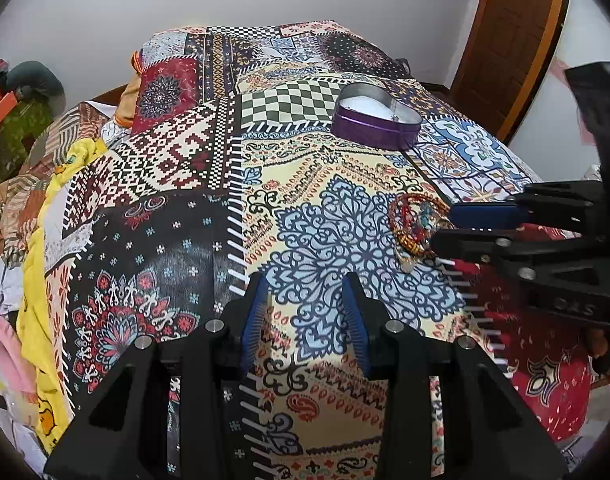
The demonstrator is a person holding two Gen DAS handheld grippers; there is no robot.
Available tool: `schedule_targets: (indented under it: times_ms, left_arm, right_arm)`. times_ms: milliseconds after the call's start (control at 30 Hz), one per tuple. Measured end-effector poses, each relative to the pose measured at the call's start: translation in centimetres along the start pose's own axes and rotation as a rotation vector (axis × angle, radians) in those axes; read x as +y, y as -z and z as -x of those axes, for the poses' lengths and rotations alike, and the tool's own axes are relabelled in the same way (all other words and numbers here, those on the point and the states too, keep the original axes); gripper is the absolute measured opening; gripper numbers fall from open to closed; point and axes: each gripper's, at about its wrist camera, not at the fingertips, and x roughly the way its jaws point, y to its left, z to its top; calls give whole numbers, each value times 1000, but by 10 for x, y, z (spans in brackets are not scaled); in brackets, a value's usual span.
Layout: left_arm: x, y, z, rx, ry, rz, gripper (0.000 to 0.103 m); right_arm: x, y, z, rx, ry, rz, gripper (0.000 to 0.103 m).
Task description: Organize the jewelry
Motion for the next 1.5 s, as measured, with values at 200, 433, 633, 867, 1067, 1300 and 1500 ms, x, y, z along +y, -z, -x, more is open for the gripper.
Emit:
schedule_targets:
  times_ms: [200,433,633,867,1067,1300,1500]
  left_arm:
    - [-5,2,0,6,40,-9,38]
    - [-14,1,0,-1,62,-23,38]
    - [-19,1,1,7,89,-18,38]
    - [-25,-6,-6,22,143,-13,38]
    - [-37,-13,-18,29,147,-33,32]
    - [-47,-16,-27,30,163,-69,29]
    - [-56,-17,-32,30,149,-120,15]
  right_arm:
    - [-2,-1,-11,29,51,4,28]
    - [-2,-1,-17,50,40,4,29]
    - [-3,0,-13,32,22,-6,28]
    - [-9,0,7,-35,19,-36,28]
    - [-24,4,25,-77,23,-70,28]
    - [-44,12,31,-89,33,-112,28]
    - [-49,18,34,-99,22,-129,28]
